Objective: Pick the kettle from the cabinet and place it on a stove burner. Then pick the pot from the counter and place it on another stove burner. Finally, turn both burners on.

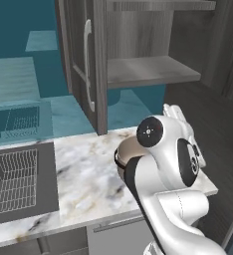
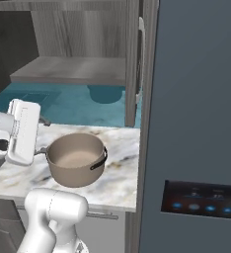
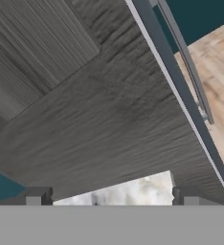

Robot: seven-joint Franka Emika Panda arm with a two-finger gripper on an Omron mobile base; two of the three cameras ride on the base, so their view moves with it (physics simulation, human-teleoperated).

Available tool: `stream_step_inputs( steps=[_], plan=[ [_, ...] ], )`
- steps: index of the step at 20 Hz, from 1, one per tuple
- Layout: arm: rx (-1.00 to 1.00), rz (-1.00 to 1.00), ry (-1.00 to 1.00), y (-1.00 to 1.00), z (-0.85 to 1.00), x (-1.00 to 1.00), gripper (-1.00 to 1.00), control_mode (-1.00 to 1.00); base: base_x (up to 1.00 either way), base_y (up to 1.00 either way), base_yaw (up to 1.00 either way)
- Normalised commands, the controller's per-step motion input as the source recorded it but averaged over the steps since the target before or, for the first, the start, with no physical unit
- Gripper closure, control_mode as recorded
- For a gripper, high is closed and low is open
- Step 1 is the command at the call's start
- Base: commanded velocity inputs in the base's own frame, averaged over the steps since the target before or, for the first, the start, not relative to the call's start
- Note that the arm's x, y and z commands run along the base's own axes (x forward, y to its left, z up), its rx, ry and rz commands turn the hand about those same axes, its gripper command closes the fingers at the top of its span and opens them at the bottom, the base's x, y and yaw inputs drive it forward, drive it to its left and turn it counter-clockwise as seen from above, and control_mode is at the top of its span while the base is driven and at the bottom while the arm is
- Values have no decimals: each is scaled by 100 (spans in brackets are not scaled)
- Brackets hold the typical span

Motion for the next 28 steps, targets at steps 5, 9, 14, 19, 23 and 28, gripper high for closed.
stream_step_inputs(
  steps=[5, 9, 14, 19, 23, 28],
  plan=[
    [3, 0, 0, 2, -23, 0, -100, -100, 0, 0, 0],
    [4, 0, 2, 2, -34, 0, -100, -100, 0, 0, 0],
    [3, 0, 5, 0, -35, 3, -100, -100, 0, 0, 0],
    [1, 0, 3, 0, -40, 0, -100, -100, 0, 0, 0],
    [0, 0, 0, 0, -37, 0, -100, -100, 0, 0, 0],
    [0, 0, 0, 0, -27, 0, -100, -100, 0, 0, 0]
  ],
)
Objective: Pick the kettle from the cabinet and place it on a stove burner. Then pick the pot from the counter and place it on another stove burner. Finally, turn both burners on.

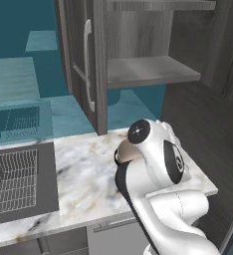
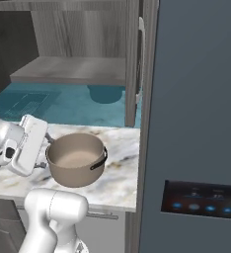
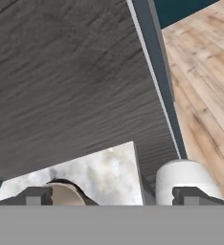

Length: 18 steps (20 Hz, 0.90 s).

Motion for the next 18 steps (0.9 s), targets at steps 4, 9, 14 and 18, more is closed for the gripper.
stream_step_inputs(
  steps=[4, 9, 14, 18],
  plan=[
    [0, 0, 0, 0, -29, 0, -100, -100, 0, 0, 0],
    [0, 0, 0, 0, -33, 0, -100, -100, 0, 0, 0],
    [0, 0, -1, -1, -37, 0, -100, -100, 0, 0, 0],
    [0, 0, -3, -4, -40, 0, -100, -100, 0, 0, 0]
  ],
)
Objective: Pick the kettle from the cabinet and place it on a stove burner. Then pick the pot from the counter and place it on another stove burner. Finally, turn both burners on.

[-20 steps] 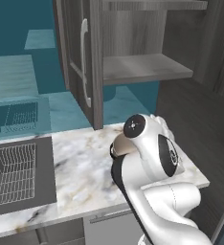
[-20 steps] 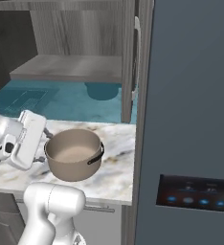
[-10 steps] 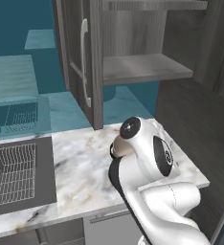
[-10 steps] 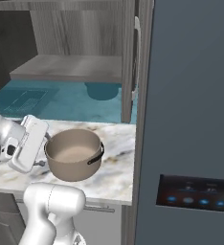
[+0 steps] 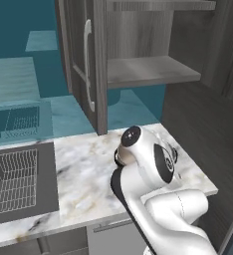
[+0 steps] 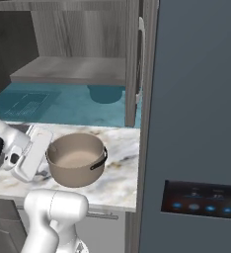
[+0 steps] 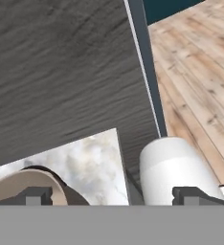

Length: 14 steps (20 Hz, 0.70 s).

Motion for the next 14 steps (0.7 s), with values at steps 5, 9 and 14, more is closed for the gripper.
stream_step_inputs(
  steps=[5, 9, 14],
  plan=[
    [0, 0, -4, -7, -37, 0, -100, -100, 0, 0, 0],
    [0, 0, -5, -8, -28, 1, -100, -100, 0, 0, 0],
    [0, 2, -5, -6, -25, 8, -100, -100, 0, 0, 0]
  ],
)
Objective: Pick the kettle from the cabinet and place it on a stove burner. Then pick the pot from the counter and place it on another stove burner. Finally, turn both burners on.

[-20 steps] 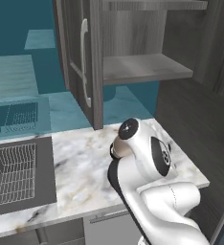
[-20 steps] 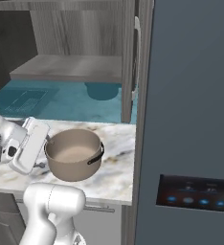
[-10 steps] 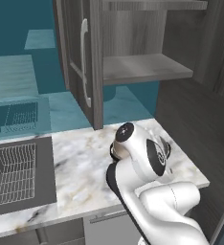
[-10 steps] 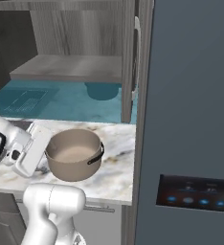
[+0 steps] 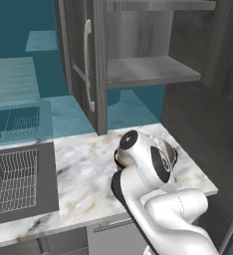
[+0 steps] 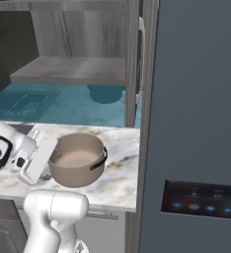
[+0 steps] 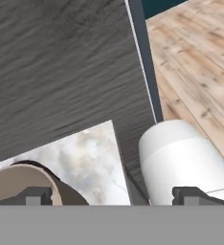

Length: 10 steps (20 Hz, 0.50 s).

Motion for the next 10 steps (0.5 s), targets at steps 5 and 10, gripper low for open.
stream_step_inputs(
  steps=[5, 10],
  plan=[
    [0, 3, -5, -3, -27, 17, -100, -100, 0, 0, 0],
    [0, 4, -2, 0, -28, 20, -100, -100, 0, 0, 0]
  ],
)
